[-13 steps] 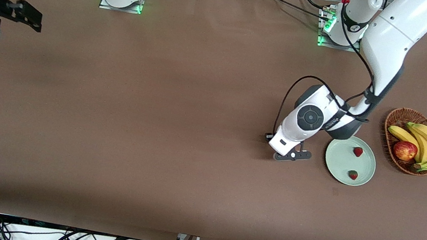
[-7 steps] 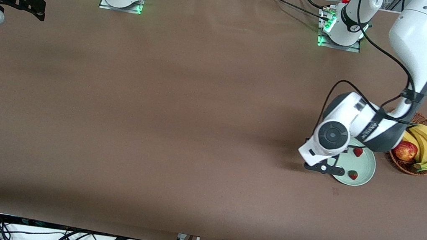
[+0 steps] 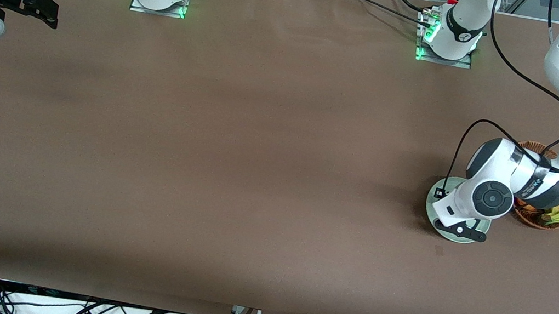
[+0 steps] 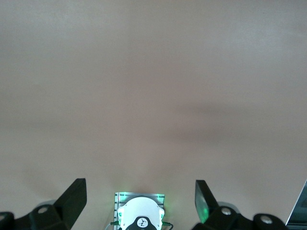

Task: Collect all strawberries into plate

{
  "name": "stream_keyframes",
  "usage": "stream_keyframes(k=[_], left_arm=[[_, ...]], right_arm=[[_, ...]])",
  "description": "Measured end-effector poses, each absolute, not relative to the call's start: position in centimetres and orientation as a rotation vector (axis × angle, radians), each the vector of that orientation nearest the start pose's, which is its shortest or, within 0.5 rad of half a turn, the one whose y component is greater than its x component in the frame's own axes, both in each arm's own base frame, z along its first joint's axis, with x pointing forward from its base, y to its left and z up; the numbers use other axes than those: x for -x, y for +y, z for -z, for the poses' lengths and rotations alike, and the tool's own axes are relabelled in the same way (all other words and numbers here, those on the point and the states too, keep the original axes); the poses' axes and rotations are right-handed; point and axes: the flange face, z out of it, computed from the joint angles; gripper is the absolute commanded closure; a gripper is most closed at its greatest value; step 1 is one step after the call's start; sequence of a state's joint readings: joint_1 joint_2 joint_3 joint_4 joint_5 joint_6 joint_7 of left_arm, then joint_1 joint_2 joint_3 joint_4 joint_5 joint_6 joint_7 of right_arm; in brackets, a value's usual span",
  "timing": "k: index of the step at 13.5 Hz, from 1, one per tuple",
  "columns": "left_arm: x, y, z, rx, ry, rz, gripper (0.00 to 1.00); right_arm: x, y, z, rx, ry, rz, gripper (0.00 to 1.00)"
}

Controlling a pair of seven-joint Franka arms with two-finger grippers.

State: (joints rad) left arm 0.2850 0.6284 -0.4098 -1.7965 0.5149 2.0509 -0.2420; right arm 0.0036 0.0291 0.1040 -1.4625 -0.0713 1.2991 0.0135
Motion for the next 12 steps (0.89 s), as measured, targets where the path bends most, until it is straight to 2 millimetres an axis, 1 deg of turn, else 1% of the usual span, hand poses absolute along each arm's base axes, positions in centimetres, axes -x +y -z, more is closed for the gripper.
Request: stream_keyframes(k=[1, 2, 4, 5, 6, 7, 8, 9, 10, 12], left_arm=[[-61.7, -3.5, -19.7, 2.896, 0.231, -0.372, 0.0], [-61.8, -3.6, -19.8, 2.899, 0.231, -0.368, 0.0], [-62.1, -3.9, -20.6, 2.907, 0.228, -0.348, 0.0], [-62.3, -4.1, -21.3, 2.924, 0.209, -0.336, 0.0], [-62.7, -4.2, -22.4, 2.954, 0.173, -0.323, 0.0], [-63.1, -4.4, -24.0, 2.978, 0.134, -0.319, 0.0], [-63.4, -4.7, -26.5, 2.985, 0.112, -0.314, 0.0], [-63.5, -5.3, -29.8, 2.976, 0.109, -0.296, 0.0], [-63.6, -6.0, -33.9, 2.959, 0.106, -0.263, 0.0], [-63.0, -7.1, -42.9, 2.952, 0.065, -0.21, 0.0]], right_arm=[[-53.2, 4.8, -63.8, 3.203, -0.132, -0.302, 0.0], [-53.2, 4.8, -63.8, 3.203, -0.134, -0.302, 0.0], [-53.2, 4.9, -63.8, 3.203, -0.135, -0.302, 0.0], [-53.2, 4.9, -63.8, 3.203, -0.135, -0.302, 0.0], [-53.2, 4.9, -63.8, 3.203, -0.135, -0.302, 0.0], [-53.2, 4.9, -63.8, 3.203, -0.135, -0.302, 0.0], [-53.2, 4.9, -63.7, 3.203, -0.135, -0.302, 0.0], [-53.2, 4.9, -63.7, 3.203, -0.135, -0.303, 0.0], [-53.2, 4.9, -63.7, 3.203, -0.136, -0.303, 0.0], [-53.2, 4.9, -63.7, 3.203, -0.136, -0.304, 0.0]])
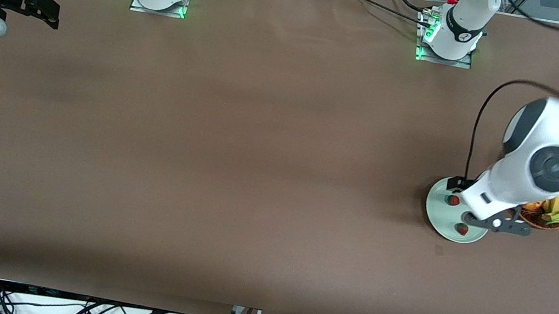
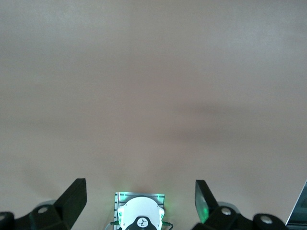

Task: Collect all strawberries into plate

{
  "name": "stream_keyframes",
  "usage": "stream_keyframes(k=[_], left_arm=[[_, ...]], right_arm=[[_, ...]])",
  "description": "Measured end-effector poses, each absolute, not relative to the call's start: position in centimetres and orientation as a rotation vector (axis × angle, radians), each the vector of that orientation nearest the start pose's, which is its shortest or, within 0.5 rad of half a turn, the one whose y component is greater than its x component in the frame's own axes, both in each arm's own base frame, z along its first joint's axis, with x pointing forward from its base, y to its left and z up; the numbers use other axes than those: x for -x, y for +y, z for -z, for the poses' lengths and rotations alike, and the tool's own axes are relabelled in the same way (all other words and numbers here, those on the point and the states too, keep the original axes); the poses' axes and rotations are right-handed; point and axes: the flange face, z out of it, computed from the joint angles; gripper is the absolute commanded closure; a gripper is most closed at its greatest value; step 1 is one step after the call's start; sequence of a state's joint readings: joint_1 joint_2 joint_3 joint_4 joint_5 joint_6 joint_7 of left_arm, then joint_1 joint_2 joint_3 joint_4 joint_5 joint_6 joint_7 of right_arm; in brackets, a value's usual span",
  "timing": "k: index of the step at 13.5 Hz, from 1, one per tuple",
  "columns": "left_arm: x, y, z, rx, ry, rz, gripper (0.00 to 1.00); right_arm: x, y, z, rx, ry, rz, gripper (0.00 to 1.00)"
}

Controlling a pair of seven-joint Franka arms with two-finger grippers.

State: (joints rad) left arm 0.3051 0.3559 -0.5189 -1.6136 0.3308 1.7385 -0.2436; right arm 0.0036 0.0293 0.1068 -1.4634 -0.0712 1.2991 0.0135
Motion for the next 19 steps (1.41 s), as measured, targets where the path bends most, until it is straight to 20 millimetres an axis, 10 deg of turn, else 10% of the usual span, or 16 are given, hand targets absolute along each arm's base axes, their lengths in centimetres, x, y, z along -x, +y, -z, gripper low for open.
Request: stream_keyframes(k=[3, 8, 12, 19], left_arm=[[-62.7, -6.6, -52.7, 3.007, -0.032, -0.179, 0.0], [-60.8, -6.7, -60.0, 3.078, -0.036, -0.067, 0.0], [-58.7, -2.7, -59.7, 3.082, 0.069, 0.009, 0.0], [-55.7, -3.5, -58.7, 3.099, 0.088, 0.004, 0.0]], right_arm=[[-53.2, 4.9, -63.7, 3.203, -0.136, -0.304, 0.0], [-53.2, 4.9, -63.7, 3.201, -0.136, -0.304, 0.0], [-53.2, 4.9, -63.7, 3.201, -0.136, -0.304, 0.0], [-53.2, 4.9, -63.7, 3.201, -0.135, -0.304, 0.0]])
